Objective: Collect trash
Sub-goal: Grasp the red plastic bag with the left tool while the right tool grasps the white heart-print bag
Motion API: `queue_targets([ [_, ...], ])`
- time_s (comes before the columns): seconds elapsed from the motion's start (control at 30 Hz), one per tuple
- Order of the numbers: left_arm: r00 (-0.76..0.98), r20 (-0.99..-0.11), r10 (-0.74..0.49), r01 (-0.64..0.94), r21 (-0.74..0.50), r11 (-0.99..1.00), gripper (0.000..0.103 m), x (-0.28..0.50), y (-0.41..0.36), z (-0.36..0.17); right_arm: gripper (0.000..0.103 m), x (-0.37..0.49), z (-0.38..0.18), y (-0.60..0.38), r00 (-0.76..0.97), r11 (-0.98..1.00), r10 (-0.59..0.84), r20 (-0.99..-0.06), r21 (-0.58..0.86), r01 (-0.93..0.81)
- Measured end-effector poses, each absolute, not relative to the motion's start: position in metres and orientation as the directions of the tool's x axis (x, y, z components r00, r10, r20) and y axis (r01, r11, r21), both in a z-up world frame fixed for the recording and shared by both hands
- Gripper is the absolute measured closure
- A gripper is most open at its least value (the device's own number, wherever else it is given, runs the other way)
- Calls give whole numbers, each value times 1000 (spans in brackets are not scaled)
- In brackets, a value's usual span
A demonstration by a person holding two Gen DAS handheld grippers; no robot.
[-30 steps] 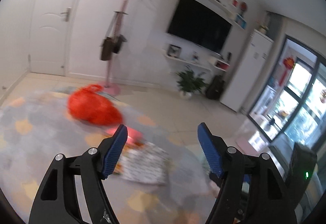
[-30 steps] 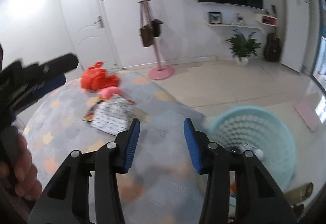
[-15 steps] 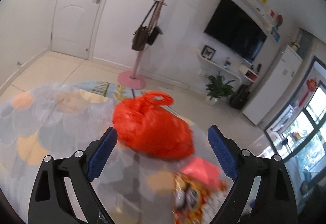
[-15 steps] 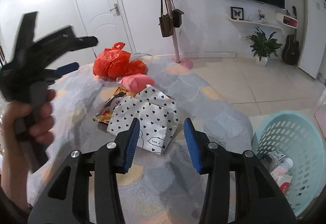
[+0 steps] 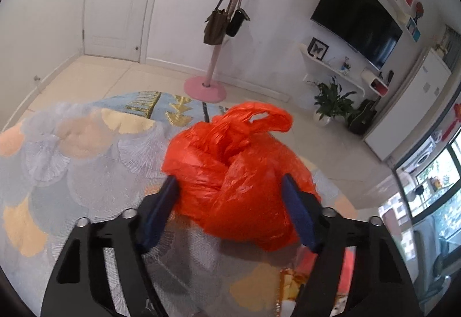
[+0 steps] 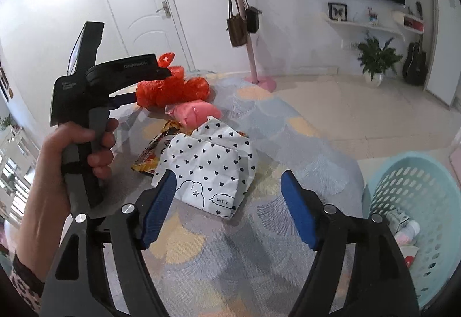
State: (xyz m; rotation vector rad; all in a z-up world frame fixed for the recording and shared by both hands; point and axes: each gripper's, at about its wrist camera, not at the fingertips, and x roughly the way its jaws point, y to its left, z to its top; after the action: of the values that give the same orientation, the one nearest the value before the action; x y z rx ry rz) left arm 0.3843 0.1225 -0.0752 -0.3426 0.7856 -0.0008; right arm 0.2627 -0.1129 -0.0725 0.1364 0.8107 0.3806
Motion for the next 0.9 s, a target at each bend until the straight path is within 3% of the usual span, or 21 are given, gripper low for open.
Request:
queue_targets([
  [0.23,729,-668,-148,-110,-327,939,61,377,127,-75,27,297,-79,-113,568,908,420,-708,331,-258],
  [0.47,749,-639,-174,-96,-365,926,69,365,135,-75,28,307,-85,-102,529,900,434,-729,329,-286],
  [0.5,753,-633,-178,-92,-370,924,70,363,135,-74,33,306,-85,-100,525,898,438,-730,323,-299],
  [0.53,758,-626,-184,-88,-376,922,71,361,135,-73,49,306,-85,-97,519,894,443,-731,320,-313],
  [0.57,760,-622,-188,-85,-382,920,72,360,136,-73,56,307,-86,-94,514,892,445,-734,316,-322],
  [0.63,768,-610,-195,-79,-392,917,72,357,137,-72,80,304,-87,-90,504,885,455,-735,311,-346],
  [0.9,783,-598,-171,-88,-379,921,73,328,140,-61,94,284,-79,-89,519,860,495,-697,308,-407],
])
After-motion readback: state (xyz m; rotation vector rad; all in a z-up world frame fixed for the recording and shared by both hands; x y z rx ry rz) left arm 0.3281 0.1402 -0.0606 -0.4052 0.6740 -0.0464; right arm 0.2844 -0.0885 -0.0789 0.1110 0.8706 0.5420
